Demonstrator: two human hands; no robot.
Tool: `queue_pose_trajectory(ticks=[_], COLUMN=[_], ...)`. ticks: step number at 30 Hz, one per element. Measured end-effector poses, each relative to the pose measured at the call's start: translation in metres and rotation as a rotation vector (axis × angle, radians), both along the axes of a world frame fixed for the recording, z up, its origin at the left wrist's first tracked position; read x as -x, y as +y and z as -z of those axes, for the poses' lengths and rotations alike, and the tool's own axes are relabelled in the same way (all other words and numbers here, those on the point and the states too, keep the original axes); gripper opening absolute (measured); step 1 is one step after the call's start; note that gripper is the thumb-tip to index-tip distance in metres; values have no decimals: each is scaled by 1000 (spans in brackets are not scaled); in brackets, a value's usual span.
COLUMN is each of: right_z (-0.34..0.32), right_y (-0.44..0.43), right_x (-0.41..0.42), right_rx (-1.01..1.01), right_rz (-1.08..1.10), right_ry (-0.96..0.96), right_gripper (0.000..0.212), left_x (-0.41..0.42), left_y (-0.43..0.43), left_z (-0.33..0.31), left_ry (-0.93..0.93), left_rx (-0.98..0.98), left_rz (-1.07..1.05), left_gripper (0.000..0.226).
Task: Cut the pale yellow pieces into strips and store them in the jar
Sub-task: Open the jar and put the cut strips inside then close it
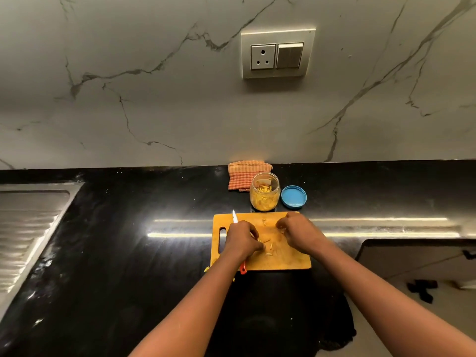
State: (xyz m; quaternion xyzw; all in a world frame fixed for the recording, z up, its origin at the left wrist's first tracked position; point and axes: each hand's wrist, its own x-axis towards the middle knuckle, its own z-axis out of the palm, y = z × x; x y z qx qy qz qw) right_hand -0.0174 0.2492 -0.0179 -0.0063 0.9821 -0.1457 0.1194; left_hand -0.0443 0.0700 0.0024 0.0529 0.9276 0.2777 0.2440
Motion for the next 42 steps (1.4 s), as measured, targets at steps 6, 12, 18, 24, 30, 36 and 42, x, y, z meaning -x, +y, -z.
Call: queue_pose_trajectory(ticks=[6,12,18,24,30,36,42], right_z=[6,5,2,-2,-8,-14,-20], right_y=[-14,-31,-32,-28,-28,-29,-36], right_x=[-10,-26,-27,-19,-7,4,12], right_rx=[27,85,54,59,15,-18,-2], right_rz=[20,-9,-14,-88,-203,-235,-168], right_ry=[15,-66,-76,-53,-78,-105,-154], right_gripper=[27,33,50,31,27,9,13], left_x=[-6,-5,-4,-3,5,14,26], left_y=[10,12,13,9,-2,-10,-9], left_z=[4,6,4,5,2,-3,-20], left_ry=[58,113,115,100,64,-6,-31], left_rx=[23,43,44,3,-116,-276,-472], left_rz=[20,61,50,31,-59,-146,-210], left_gripper=[29,17,12,14,10,10,9])
